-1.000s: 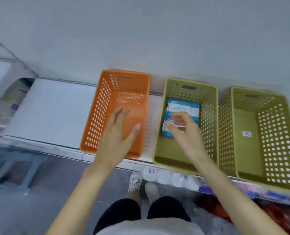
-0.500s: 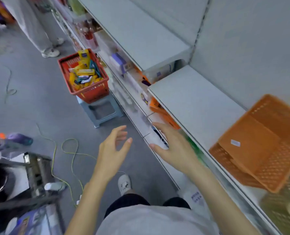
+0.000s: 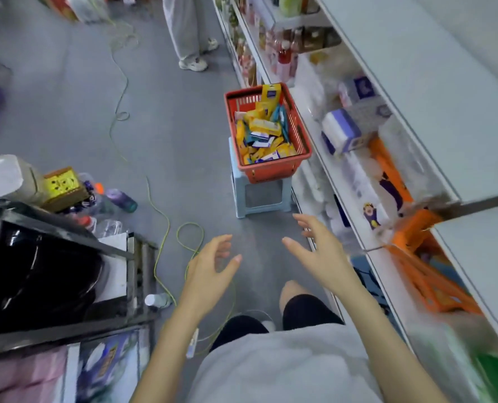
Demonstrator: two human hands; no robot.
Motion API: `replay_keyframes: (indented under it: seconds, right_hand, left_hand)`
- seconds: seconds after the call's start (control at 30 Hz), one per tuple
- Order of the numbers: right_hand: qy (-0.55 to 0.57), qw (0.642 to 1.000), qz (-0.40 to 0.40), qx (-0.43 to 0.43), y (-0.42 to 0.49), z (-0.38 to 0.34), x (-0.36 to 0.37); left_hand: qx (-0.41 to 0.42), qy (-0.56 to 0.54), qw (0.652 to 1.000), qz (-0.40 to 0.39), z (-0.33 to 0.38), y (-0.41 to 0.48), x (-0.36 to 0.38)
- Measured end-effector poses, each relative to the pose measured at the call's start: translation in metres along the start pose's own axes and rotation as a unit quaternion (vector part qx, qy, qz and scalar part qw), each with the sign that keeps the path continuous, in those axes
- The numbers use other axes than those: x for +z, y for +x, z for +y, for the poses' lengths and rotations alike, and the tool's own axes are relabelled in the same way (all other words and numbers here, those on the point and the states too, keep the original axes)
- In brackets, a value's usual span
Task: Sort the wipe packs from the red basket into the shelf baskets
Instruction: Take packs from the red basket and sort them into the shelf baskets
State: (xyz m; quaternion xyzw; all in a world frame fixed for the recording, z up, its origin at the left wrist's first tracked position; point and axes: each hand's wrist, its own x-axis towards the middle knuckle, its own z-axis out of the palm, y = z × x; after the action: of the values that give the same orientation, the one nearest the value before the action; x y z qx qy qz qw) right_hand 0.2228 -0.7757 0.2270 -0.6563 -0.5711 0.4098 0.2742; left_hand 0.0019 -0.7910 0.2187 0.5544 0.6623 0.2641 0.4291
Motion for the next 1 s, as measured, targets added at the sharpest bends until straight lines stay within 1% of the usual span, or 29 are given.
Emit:
replay_keyframes:
  seconds: [0.1,0.23,0.37,0.5,0.63,0.77,0.87,0.93,1.0]
  right_hand:
    - [0.001,1.0,-0.013,0.003,0.061,-0.011,0.012]
    - [0.013,1.0,-0.005,0.02,0.159,-0.016,0.024]
    - [0.028,0.999,-0.011,0.04,0.263,-0.024,0.025]
    - [0.035,0.997,-0.009,0.075,0.356,-0.03,0.02]
    - [0.002,0.991,-0.006,0.135,0.429,-0.035,0.015]
    - [-0.01,0.986,0.0,0.166,0.497,-0.019,0.023]
    - [-0.026,0.979,0.001,0.201,0.545,0.006,0.038]
    - [-0.032,0.973,-0.01,0.229,0.575,0.026,0.049]
    - [-0.008,0.964,-0.014,0.266,0.605,0.046,0.061]
  left_hand:
    - [-0.009,0.004,1.0,0.009,-0.009,0.053,-0.012]
    - [-0.012,0.027,1.0,-0.002,-0.015,0.145,-0.019]
    - [-0.014,0.088,0.995,-0.034,-0.005,0.251,-0.034]
    - [0.008,0.173,0.981,-0.085,0.017,0.35,-0.058]
    - [0.012,0.187,0.976,-0.111,0.033,0.432,-0.076]
    - [-0.003,0.183,0.973,-0.141,0.032,0.516,-0.069]
    - [0.004,0.193,0.968,-0.162,0.028,0.576,-0.052]
    - [0.038,0.207,0.962,-0.177,0.021,0.616,-0.041]
    - [0.068,0.223,0.955,-0.181,0.005,0.66,-0.029]
